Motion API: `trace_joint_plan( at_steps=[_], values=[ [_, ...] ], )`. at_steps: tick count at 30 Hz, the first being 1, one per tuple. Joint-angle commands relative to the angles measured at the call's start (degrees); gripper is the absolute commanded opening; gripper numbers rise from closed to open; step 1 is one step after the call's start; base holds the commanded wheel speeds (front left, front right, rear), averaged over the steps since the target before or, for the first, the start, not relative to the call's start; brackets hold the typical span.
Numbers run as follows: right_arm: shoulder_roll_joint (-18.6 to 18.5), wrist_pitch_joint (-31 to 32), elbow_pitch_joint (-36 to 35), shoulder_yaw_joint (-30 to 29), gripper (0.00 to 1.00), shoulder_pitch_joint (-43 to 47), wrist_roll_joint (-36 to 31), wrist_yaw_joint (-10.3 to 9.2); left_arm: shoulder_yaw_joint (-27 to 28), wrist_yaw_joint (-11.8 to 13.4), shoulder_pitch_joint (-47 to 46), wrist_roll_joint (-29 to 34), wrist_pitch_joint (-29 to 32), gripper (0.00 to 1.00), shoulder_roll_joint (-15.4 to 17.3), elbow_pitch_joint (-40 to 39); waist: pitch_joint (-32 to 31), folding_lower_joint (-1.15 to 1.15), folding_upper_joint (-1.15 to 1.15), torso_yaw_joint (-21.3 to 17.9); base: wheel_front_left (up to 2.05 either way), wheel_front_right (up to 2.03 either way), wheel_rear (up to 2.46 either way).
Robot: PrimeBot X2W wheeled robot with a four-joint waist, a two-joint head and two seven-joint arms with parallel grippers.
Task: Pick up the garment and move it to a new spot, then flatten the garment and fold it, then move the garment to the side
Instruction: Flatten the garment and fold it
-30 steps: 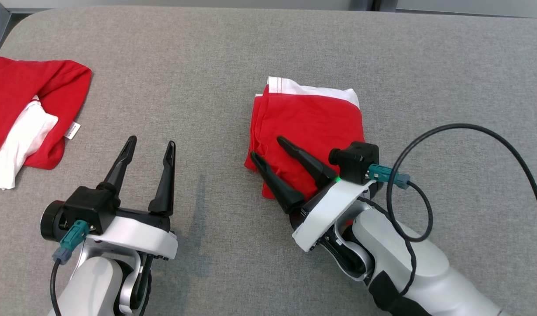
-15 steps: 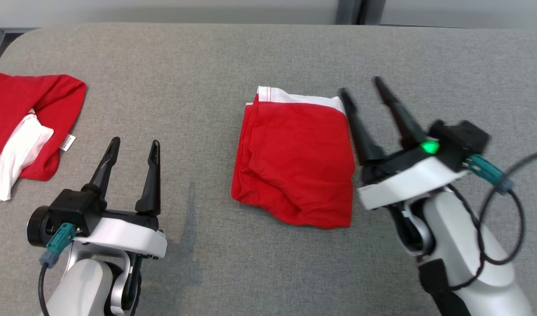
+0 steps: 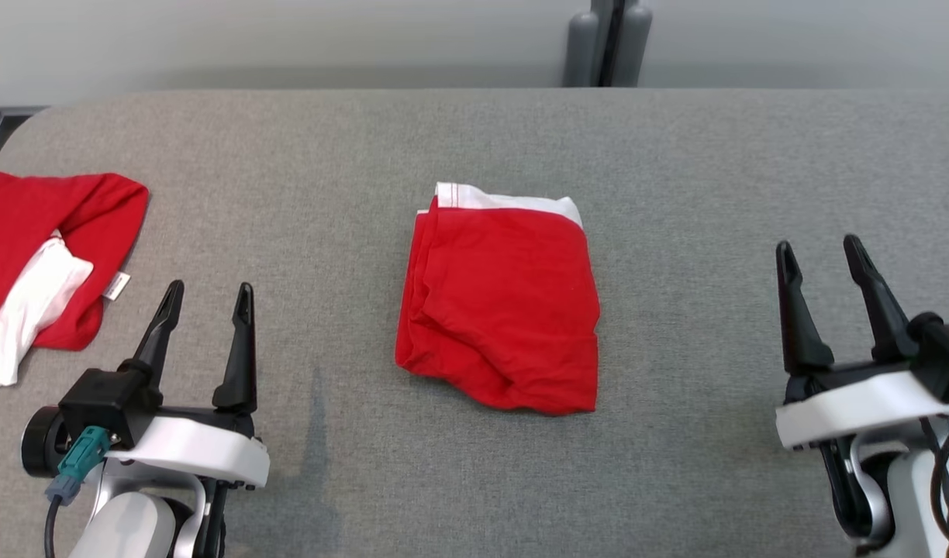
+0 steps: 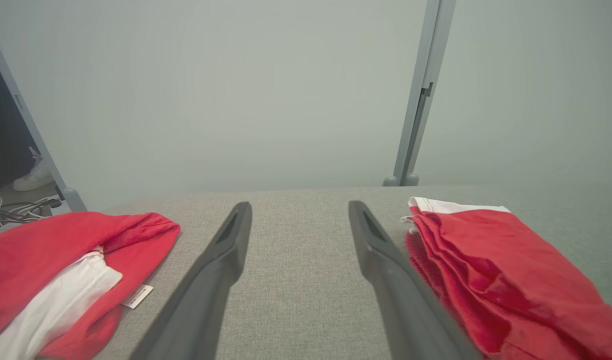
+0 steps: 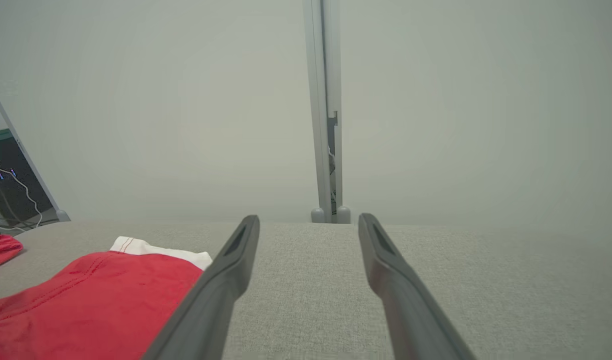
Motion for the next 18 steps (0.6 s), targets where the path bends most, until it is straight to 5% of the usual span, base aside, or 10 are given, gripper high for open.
trace_joint_plan(
  at_steps=[1, 18],
  values=[
    [-0.08, 1.21, -2.0, -0.6, 1.0, 2.34, -0.72, 0.03, 0.4, 0.3, 0.95, -0.43, 0.05, 1.0, 0.7, -0.52, -1.31, 0.0, 0.0, -0.79, 0.0, 0.0, 0.0],
    [-1.39, 7.35, -8.01, -1.38, 1.0, 12.68, -0.87, 0.03, 1.42, -0.07, 8.4, -3.45, 1.73, 1.0, 3.34, -2.41, -9.05, 0.0, 0.0, -1.82, 0.0, 0.0, 0.0]
  ],
)
